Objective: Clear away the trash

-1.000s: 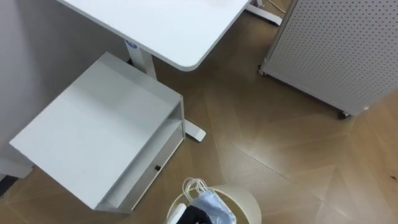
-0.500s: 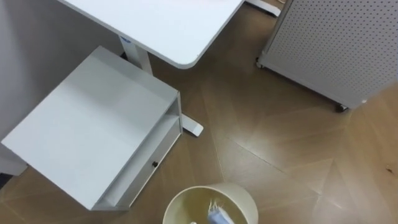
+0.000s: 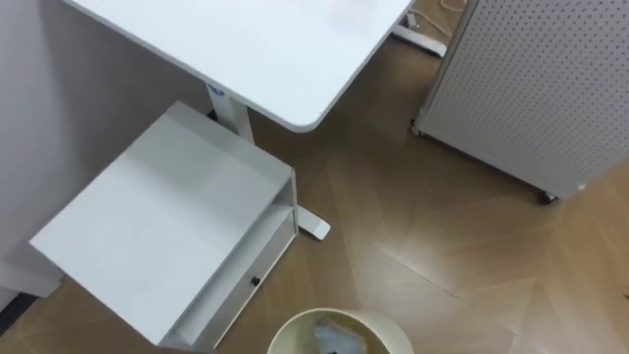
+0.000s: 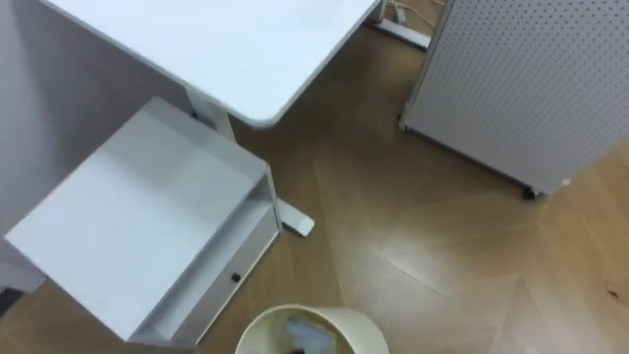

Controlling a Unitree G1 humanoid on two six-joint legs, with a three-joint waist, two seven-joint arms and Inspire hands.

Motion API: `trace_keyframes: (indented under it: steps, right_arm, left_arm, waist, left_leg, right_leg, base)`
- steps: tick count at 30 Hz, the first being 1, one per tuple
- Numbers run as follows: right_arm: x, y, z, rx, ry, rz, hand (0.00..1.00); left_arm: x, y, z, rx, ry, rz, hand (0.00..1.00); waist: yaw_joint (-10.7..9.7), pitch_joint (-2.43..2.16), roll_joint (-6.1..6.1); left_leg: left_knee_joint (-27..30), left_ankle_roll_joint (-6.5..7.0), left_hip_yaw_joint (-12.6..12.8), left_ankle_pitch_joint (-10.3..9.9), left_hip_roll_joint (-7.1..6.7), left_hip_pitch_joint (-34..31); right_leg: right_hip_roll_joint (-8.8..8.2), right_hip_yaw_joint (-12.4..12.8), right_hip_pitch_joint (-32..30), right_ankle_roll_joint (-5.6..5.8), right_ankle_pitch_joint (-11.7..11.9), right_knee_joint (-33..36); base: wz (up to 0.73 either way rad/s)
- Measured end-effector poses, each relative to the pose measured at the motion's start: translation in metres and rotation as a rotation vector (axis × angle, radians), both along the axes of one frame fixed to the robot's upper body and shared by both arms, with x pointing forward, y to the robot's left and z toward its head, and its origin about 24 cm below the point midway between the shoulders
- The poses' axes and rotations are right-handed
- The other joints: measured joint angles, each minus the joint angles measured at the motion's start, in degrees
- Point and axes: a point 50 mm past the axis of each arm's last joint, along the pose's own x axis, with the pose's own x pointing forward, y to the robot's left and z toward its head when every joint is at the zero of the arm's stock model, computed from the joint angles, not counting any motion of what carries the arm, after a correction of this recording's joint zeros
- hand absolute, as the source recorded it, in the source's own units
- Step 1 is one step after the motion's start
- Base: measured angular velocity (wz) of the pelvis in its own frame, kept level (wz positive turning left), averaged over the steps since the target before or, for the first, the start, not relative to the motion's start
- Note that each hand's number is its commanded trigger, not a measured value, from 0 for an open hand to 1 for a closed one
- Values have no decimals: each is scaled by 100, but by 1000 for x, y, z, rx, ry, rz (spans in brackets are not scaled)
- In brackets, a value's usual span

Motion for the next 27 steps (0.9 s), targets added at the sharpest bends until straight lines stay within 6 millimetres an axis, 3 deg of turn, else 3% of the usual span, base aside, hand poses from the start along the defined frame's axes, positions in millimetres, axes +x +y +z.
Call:
trace_keyframes:
  steps: [7,11,16,17,21,25,27]
  right_arm:
    - [-7,-17,-1,6,20,-54,100]
    - [-17,-31,-3,13,26,-154,100]
    - [-27,-43,0,13,-1,-230,100]
    - [-27,-44,1,13,-7,-229,100]
    - [-34,-45,1,10,-12,-235,100]
    - [-35,-45,1,6,-11,-238,100]
    - [-35,-44,1,9,-11,-237,100]
  left_arm:
    - [27,14,32,-33,-177,37,0]
    - [30,18,53,-77,-297,65,0]
    - [30,32,65,-89,-390,143,0]
    - [30,39,67,-88,-406,190,0]
    - [31,55,86,-102,-529,316,0]
    - [34,61,96,-125,-604,393,0]
    - [36,64,103,-133,-648,428,0]
  waist:
    - [19,12,145]
    - [-23,-30,227]
    - [29,-59,198]
    - [76,-88,174]
    - [182,-128,123]
    - [209,-126,95]
    - [197,-158,24]
  left_leg:
    - [-331,-14,71,0,-78,789]
    - [-627,-27,109,7,-125,1330]
    - [-906,-57,345,-4,-171,1926]
    - [-983,-74,485,-14,-158,2060]
    - [-1025,-180,748,-132,3,2451]
    - [-1217,-231,808,-162,1,2976]
    - [-1237,-273,811,-193,10,3125]
  right_leg:
    - [-12,74,717,33,11,-244]
    - [-10,83,1217,85,41,-547]
    - [-9,205,1607,108,57,-699]
    - [-8,201,1636,108,58,-702]
    - [36,-132,1862,47,119,-783]
    - [21,-285,2179,37,118,-770]
    - [25,-331,2265,1,96,-775]
  base:
    - [-5]
    - [-5]
    - [-26]
    - [-60]
    - [-46]
    - [-34]
    - [-27]
